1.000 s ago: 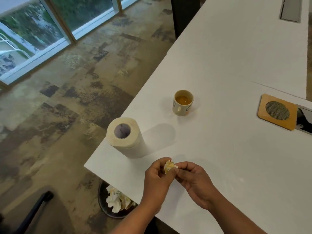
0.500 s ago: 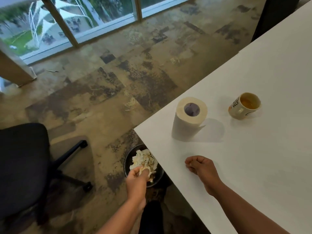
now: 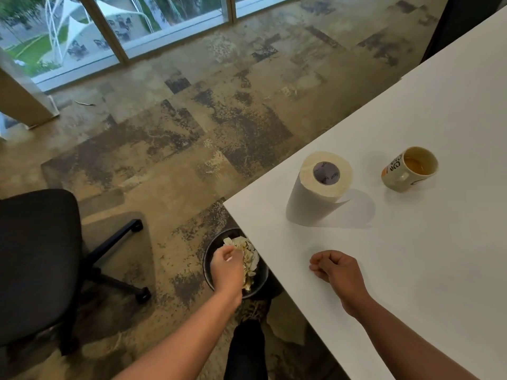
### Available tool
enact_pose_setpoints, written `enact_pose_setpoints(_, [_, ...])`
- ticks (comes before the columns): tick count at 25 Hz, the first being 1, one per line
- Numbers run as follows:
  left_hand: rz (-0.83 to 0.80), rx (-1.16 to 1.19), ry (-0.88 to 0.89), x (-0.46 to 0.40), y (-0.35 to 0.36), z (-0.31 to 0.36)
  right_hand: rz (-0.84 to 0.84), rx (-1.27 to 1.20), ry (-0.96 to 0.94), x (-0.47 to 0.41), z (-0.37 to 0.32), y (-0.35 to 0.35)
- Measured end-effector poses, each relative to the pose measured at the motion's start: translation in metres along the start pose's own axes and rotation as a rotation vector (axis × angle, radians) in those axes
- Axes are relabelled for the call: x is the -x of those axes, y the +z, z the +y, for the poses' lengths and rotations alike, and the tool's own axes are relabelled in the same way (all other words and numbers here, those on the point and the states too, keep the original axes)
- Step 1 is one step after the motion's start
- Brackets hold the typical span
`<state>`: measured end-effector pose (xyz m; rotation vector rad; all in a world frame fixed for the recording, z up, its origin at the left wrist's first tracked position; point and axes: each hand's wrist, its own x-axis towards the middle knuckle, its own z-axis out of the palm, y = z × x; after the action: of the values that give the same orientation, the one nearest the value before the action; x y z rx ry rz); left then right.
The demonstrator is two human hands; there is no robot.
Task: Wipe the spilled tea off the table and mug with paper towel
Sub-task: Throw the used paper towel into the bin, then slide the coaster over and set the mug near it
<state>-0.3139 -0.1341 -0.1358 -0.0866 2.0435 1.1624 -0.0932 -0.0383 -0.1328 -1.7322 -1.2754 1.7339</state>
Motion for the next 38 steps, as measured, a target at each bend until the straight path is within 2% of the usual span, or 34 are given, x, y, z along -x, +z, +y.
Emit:
enact_pose_setpoints(4, [-0.220,-0.166,0.362,0.040,0.032,0.008,-0.006,0.030,-0.037,0.004,0.003,0.000])
enact_pose_setpoints(8, [-0.407,-0.428,0.448,0.051,0.062,0.003,0.015,0.085,-0.074,0.011,0.002,-0.003])
enact_pose_setpoints(14, [-0.644,-0.640,0.567,0.069,0.120,0.004,0.015,-0.079,-0.116,0.028,0.002,-0.035])
enact_pose_setpoints(22, [-1.005,-0.804,0.873,0.123,0.243,0.013,0.439,-0.283,-0.089,0.030,0.034,-0.180])
enact_pose_setpoints(28, [-1.136,-0.893,1.020,0.166,0.352,-0.009,0.634,-0.298,-0.063,0.021,0.068,-0.290])
enact_pose_setpoints(34, [-1.183,-0.878,1.141,0.208,0.455,-0.017,0.717,-0.118,-0.117,-0.002,0.094,-0.367])
enact_pose_setpoints(38, [-1.155,-0.890,1.243,0.228,0.507,-0.020,0.803,-0.112,-0.081,-0.021,0.094,-0.413])
